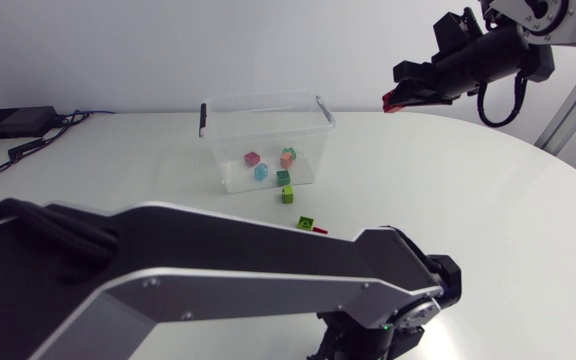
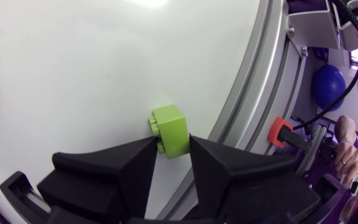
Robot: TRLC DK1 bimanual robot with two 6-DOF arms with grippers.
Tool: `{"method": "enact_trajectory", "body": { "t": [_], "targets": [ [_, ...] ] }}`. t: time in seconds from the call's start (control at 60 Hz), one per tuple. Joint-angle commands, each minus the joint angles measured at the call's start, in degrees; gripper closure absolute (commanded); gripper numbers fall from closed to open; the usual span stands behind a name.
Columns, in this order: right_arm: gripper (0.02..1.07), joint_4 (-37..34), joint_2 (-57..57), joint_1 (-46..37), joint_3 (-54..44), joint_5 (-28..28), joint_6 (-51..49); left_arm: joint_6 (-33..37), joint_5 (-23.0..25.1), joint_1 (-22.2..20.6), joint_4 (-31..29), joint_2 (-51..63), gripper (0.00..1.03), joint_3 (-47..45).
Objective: Place the duplo bricks in the container
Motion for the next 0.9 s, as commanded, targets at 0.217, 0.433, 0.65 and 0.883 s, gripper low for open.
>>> {"method": "enact_trajectory", "body": {
  "t": [0.217, 0.433, 0.65, 0.883],
  "targets": [
    [0.77, 1.1, 3.7, 2.8, 4.5, -0.6, 3.4, 0.0, 0.7, 4.7, 0.0, -9.5, 0.84, -6.1],
    [0.77, 0.8, 6.9, 5.6, 8.6, -0.5, 5.2, -0.3, 0.6, 11.5, -0.6, -19.0, 0.84, -5.3],
    [0.77, -0.9, 10.8, 8.6, 14.9, 0.6, 6.1, -1.0, 0.5, 20.8, 0.3, -26.1, 0.84, -3.7],
    [0.77, -3.0, 17.2, 10.4, 22.9, 1.6, 6.6, -1.3, -1.2, 28.1, 1.7, -31.2, 0.84, -4.2]
  ]
}}
